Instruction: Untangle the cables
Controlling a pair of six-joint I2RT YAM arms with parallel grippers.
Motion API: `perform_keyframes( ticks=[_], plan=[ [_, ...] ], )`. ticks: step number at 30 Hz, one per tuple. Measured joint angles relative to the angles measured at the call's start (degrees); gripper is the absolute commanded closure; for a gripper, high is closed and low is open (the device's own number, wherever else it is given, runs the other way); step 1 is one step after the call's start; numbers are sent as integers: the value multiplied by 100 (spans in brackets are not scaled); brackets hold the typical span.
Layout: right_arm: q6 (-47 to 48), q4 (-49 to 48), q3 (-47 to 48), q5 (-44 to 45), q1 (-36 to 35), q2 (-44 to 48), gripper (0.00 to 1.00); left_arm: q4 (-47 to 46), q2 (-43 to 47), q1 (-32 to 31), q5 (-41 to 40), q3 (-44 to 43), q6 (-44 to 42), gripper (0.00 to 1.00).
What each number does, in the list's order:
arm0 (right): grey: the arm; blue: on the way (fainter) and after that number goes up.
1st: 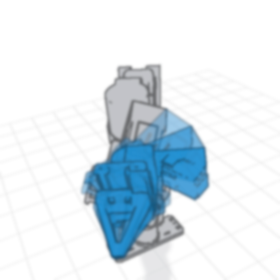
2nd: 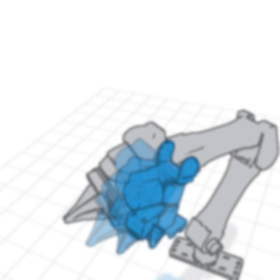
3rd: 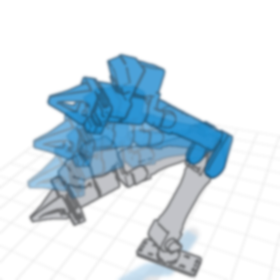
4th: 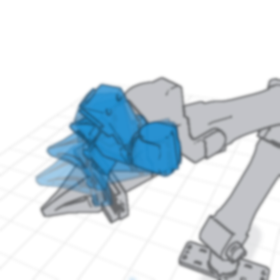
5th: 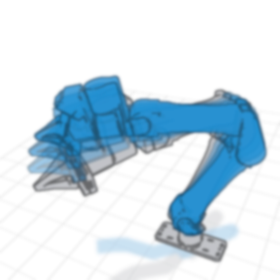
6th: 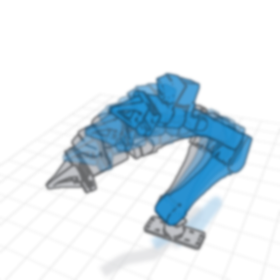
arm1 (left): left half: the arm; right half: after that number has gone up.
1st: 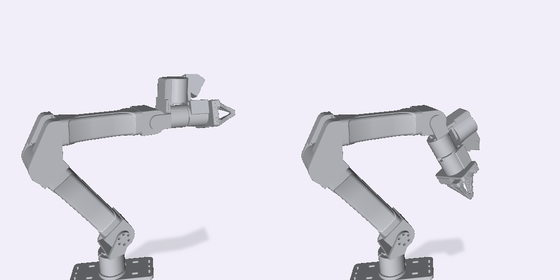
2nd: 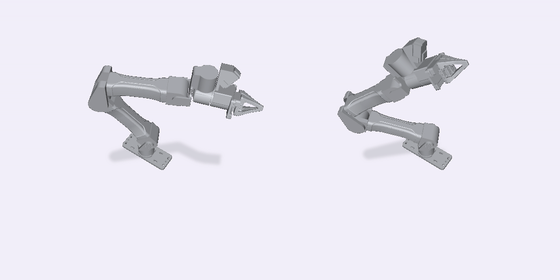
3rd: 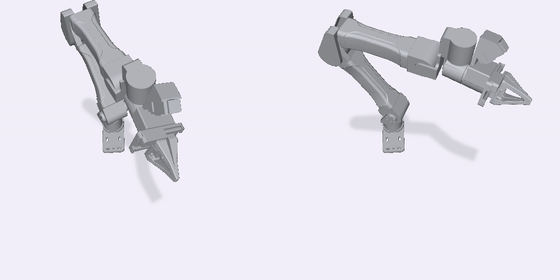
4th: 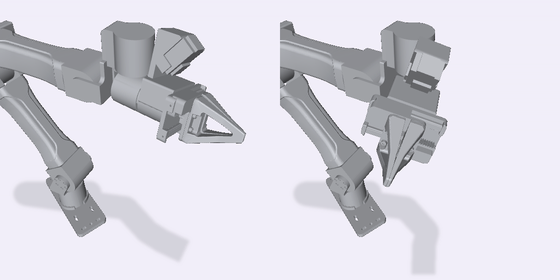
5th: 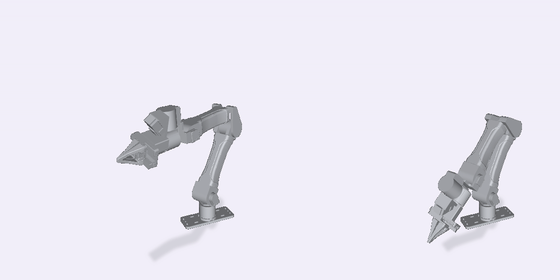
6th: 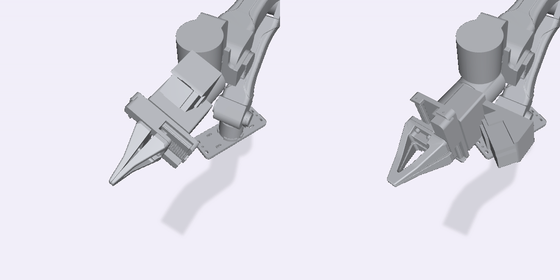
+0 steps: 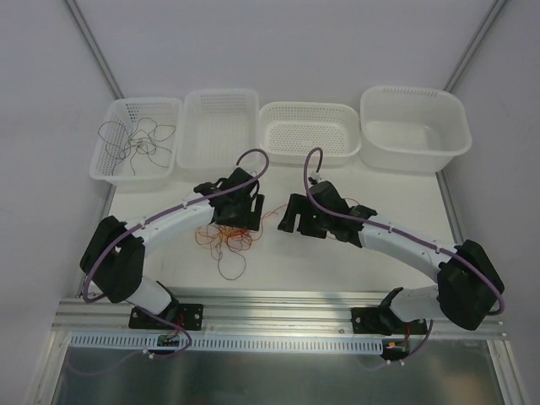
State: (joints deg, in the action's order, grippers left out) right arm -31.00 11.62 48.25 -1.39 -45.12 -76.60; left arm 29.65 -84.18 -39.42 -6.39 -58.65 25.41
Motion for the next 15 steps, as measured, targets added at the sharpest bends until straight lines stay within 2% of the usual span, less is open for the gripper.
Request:
perform_keyframes(
  ticks=[5, 6, 8, 9, 12, 15],
  plan=[
    [-116, -315, -111, 2, -59, -164, 19, -74, -654, 4, -175, -17, -48, 45],
    [-131, -387, -114, 2, -85, -210, 19, -83, -745, 4, -181, -17, -46, 53],
    [-162, -535, -118, 0, -131, -306, 20, -114, -863, 2, -186, -17, -28, 63],
    [-181, -623, -125, 0, -146, -356, 20, -146, -896, 2, -188, -17, -22, 77],
    [-212, -815, -127, -15, -175, -525, 21, -232, -931, 2, -203, -17, 20, 100],
    [-214, -1043, -127, -35, -179, -752, 24, -330, -920, 2, -160, -7, 76, 100]
  ],
)
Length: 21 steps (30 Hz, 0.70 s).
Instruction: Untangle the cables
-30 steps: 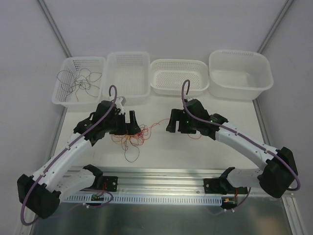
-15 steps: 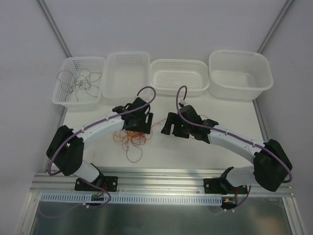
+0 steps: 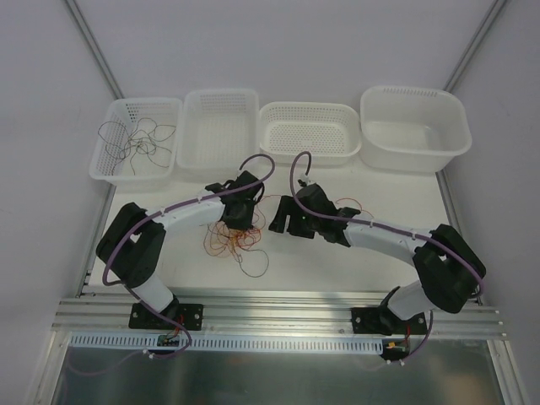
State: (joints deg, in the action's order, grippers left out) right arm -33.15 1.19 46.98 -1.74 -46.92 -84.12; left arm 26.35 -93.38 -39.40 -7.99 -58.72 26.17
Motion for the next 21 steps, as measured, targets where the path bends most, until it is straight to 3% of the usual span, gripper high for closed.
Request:
perform_keyframes(
  ticks=[8, 15, 21],
  plan=[
    [286, -361, 289, -9, 0, -678, 43, -170, 717, 0, 330, 435, 144, 100],
    [570, -992, 557, -133, 0, -1040, 45, -221, 1303, 0, 597, 584, 286, 100],
    [669, -1259, 658, -223, 0, -1346, 53, -234, 1480, 0, 669, 654, 343, 100]
  ],
)
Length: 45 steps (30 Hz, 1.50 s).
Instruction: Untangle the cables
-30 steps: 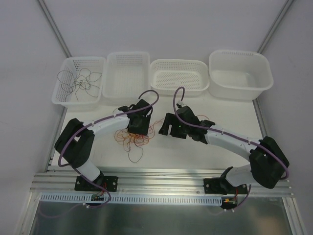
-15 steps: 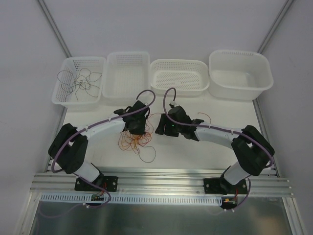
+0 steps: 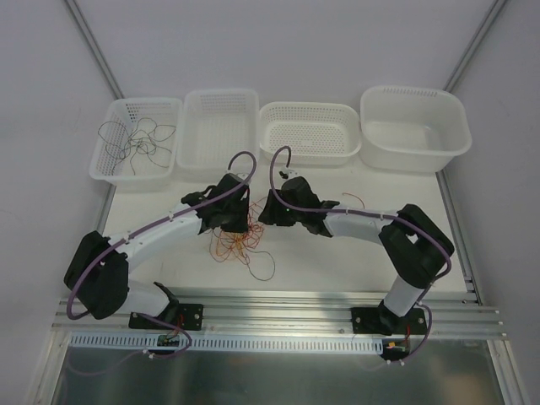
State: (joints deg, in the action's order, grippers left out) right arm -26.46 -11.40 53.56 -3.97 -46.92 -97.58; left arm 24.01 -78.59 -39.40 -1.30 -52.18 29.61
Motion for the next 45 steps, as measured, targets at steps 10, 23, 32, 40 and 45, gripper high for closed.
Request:
perform_keyframes(
  ticks=[10, 23, 32, 40, 45],
  plan=[
    [11, -87, 66, -37, 0, -256, 71, -28, 214, 0, 81, 87, 59, 100],
    [203, 214, 114, 131, 7, -9, 99, -105, 570, 61, 72, 555, 136, 100],
    [977, 2175, 321, 820, 595, 1799, 99, -94, 1073, 1019, 85, 1231, 238, 100],
    [1639, 4273, 1176, 925, 1932, 3246, 99, -59, 1213, 1606, 85, 1373, 236, 100],
    [2090, 5276, 2804, 870, 2949, 3670, 99, 79, 1213, 1834, 79, 1366, 229, 100]
  ],
)
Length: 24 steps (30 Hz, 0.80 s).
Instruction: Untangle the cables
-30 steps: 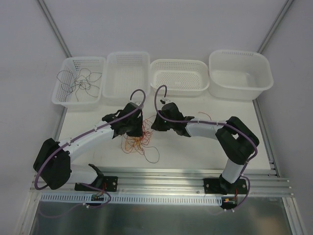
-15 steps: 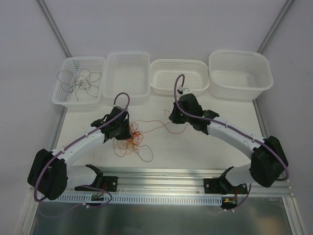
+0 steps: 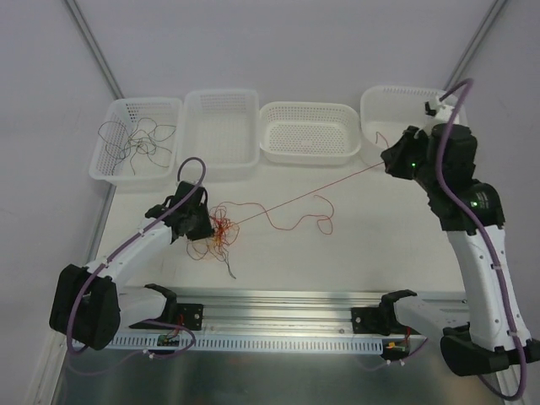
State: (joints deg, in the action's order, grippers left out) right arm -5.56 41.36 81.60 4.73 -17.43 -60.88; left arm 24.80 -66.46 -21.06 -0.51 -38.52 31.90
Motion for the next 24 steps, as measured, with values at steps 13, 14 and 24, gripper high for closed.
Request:
perform_keyframes(
  ticks=[13, 14, 24],
  plan=[
    [245, 1244, 2441, -369, 1740, 94, 99, 662, 247, 800, -361, -667, -385, 100],
    [227, 1320, 2538, -413, 1821, 61, 99, 710, 293, 901, -415, -721, -435, 100],
    [24, 1655, 2393, -874, 2490, -109, 99, 988, 879, 2238, -520, -1156, -817, 100]
  ],
)
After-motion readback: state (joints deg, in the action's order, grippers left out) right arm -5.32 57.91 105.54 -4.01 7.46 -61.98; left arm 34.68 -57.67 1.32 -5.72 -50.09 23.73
